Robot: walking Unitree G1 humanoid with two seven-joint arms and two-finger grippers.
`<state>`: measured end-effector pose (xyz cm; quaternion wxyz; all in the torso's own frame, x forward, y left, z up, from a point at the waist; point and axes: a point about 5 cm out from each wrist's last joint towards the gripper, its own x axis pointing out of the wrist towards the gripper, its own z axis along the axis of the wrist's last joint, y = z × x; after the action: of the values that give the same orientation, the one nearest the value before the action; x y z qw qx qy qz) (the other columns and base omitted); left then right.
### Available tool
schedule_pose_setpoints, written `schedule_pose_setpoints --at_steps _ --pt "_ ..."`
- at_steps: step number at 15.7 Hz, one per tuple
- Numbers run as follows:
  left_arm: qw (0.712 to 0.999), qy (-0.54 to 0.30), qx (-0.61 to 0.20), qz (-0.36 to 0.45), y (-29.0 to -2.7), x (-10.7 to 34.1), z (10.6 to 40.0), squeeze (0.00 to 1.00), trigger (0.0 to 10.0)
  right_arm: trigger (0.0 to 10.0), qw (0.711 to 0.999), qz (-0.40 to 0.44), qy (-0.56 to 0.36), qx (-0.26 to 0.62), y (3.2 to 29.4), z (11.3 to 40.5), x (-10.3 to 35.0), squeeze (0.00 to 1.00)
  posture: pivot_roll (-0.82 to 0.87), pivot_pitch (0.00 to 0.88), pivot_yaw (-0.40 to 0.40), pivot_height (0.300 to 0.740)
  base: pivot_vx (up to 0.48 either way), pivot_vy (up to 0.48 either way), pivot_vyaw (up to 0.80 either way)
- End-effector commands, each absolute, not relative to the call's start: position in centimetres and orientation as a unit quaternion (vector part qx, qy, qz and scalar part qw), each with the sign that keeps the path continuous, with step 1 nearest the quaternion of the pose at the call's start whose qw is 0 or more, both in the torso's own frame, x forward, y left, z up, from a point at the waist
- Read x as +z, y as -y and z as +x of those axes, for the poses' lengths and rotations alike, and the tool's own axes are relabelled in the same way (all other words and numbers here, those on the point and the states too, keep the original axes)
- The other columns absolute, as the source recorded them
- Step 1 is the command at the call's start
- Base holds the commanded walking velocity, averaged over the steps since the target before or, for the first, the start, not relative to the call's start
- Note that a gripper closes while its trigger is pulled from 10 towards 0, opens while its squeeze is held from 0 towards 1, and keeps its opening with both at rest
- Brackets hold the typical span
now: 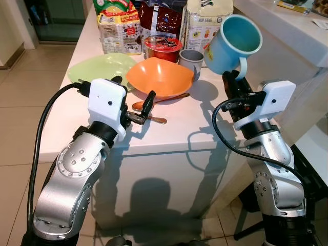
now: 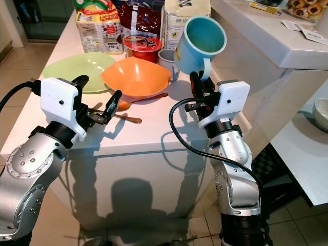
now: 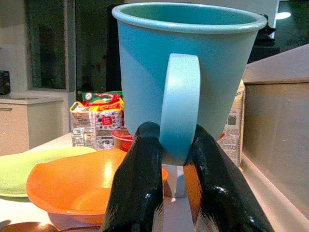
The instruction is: Setting the table
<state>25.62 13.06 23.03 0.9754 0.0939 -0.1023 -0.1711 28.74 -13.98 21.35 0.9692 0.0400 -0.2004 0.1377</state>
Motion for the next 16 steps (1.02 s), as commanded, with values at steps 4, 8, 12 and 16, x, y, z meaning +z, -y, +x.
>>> schedule_pose_setpoints --at_steps 4,8,12,16 --pt "0.976 0.100 -0.170 0.094 -13.0 22.8 25.6 0.00 10.0 0.0 0.968 0.040 0.210 0.133 14.2 28.6 21.9 0.00 0.06 0.000 -0.068 0.740 0.000 0.000 0.00" --pt "0.976 0.100 -0.170 0.094 -13.0 22.8 25.6 0.00 10.0 0.0 0.968 0.040 0.210 0.133 14.2 28.6 21.9 0.00 0.06 0.000 -0.068 0.740 0.000 0.000 0.00" --pt "0.976 0.100 -0.170 0.094 -13.0 22.8 25.6 0.00 10.0 0.0 0.968 0.040 0.210 0.133 14.2 28.6 21.9 0.00 0.06 0.000 -0.068 0.740 0.000 0.000 0.00" --pt "0.982 0.081 -0.131 0.107 -14.1 21.5 26.7 0.00 10.0 10.0 0.982 0.073 0.126 0.120 13.4 26.8 20.6 0.00 0.04 0.000 -0.043 0.740 0.000 0.000 0.00"
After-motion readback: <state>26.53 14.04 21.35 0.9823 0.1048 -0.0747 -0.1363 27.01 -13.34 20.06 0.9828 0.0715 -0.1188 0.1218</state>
